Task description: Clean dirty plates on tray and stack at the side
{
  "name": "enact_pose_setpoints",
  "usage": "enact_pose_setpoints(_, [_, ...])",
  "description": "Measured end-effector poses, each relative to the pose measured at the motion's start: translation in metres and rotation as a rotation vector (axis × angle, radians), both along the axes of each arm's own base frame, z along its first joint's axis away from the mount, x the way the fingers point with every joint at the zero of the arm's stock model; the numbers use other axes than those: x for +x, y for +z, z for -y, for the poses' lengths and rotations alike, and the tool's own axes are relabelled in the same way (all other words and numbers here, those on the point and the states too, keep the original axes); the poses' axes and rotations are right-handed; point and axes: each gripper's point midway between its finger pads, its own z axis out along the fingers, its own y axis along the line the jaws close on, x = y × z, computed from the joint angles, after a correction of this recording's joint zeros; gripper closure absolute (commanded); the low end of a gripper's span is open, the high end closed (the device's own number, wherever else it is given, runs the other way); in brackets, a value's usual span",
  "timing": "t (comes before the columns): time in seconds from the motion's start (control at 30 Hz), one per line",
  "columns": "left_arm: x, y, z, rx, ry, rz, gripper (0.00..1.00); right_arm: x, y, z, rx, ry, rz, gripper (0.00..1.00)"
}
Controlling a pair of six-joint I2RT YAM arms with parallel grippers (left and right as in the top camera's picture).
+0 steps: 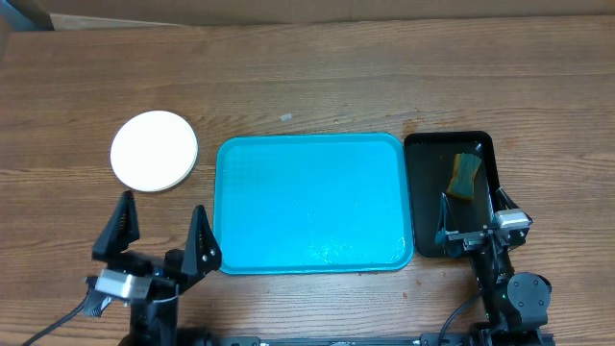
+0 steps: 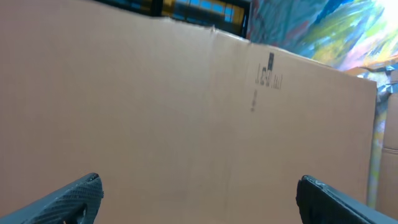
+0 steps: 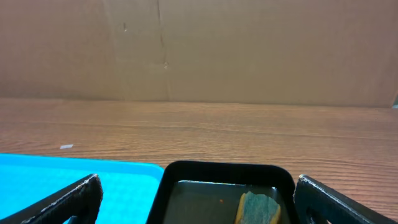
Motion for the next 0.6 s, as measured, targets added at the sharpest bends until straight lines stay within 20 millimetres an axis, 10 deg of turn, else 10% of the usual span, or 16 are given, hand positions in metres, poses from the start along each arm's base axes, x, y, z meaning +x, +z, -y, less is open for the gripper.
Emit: enact_pose_setpoints(0.6, [0.009, -0.022, -0.003, -0.1, -0.042, 0.059, 0.0, 0.0, 0.0, 0.0, -0.001, 0.0, 0.0, 0.0])
